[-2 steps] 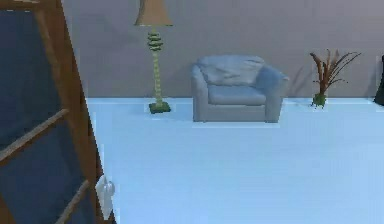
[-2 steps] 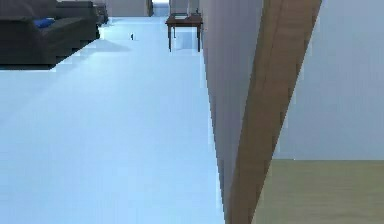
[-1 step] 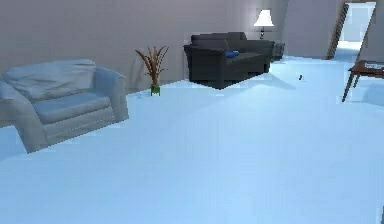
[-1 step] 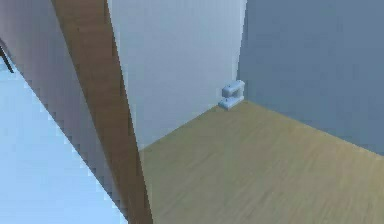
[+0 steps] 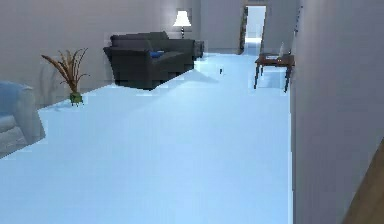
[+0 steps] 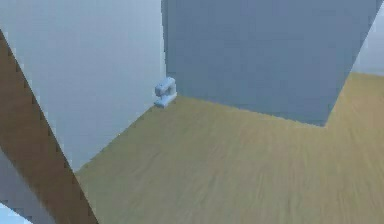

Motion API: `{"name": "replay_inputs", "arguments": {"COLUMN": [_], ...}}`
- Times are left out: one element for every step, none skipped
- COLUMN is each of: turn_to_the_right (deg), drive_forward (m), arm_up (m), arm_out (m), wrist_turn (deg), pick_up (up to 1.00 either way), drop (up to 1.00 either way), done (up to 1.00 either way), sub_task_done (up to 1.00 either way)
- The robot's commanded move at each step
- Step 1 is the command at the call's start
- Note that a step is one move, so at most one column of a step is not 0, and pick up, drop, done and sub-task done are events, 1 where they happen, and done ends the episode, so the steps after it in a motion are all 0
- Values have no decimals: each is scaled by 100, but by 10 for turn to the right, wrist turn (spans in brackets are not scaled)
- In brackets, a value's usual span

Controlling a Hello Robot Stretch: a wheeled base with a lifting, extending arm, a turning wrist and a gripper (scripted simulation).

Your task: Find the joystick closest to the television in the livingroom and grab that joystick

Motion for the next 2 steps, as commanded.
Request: {"name": "replay_inputs", "arguments": {"turn_to_the_right": [0,0], "drive_forward": [100,100], "arm_up": [0,0], "arm_out": [0,0], "wrist_turn": [0,0], "pick_up": [0,0], "drop": [0,0], "done": [0,0], "sub_task_done": [0,0]}}
